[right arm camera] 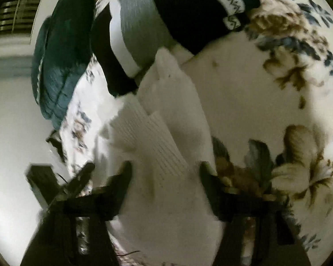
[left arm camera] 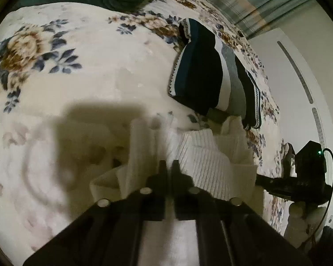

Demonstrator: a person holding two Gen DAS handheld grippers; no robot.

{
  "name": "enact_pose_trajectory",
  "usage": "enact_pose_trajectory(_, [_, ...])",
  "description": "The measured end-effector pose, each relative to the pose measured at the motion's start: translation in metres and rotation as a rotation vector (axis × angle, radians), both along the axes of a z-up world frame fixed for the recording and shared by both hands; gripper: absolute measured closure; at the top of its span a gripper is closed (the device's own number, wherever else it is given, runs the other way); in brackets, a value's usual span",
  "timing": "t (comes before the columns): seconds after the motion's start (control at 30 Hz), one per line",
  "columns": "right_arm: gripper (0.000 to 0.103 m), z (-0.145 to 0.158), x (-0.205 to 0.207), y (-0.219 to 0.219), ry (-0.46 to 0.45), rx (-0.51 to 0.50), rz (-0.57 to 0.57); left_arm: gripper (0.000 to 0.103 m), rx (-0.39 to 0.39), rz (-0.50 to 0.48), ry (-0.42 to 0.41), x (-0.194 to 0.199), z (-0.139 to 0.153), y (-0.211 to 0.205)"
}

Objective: Fold small clothes

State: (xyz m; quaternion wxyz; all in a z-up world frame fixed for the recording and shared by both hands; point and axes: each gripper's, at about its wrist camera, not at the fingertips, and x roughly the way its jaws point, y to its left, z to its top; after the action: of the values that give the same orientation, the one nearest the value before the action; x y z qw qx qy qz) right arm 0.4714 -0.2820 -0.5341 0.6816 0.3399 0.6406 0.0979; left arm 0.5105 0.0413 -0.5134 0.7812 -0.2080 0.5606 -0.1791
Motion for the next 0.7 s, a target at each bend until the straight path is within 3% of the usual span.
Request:
enact_pose_trajectory(0.07, [0.097, 0.009, 0.001, -0.002, -0.051, -0.023, -0.041, 0.101, -0.036, 0.048, -0.043, -0.004, 0.009, 0.014])
enact_pose_trajectory(0.2, [0.099, 0.029, 0.011, -0.016, -0.133, -0.118, -0.116, 0.101, -0.043, 0.142, -0.002, 0.005, -0.004, 0.05])
enact_pose_trajectory(0.27, [0.099, 0.018, 0.019, -0.023, -0.099, -0.115, -0.127, 0.099, -0.114, 0.137, 0.053, 0.008, -0.017, 0.062])
enact_pose_trajectory(0.37, [0.096, 0.001, 0.023, -0.019, -0.007, -0.109, -0.077, 0.09, -0.103, 0.144, 0.102, -0.003, -0.019, 0.071])
enact_pose_trajectory(0.43, [0.092, 0.005, 0.015, -0.02, 0.003, -0.114, -0.048, 0.085, -0.144, 0.152, 0.123, -0.024, -0.015, 0.08])
enact_pose_trajectory(0.53, [0.066, 0.019, -0.017, -0.029, -0.009, -0.113, -0.019, 0.072, -0.187, 0.174, 0.109, -0.088, 0.0, 0.097])
enact_pose_trajectory(0.57, [0.06, 0.022, -0.031, -0.033, -0.007, -0.107, -0.009, 0.063, -0.189, 0.181, 0.116, -0.102, 0.001, 0.096])
enact_pose_trajectory(0.7, [0.057, 0.013, -0.092, -0.038, 0.066, -0.052, 0.043, 0.055, -0.226, 0.237, 0.221, -0.17, -0.021, 0.094])
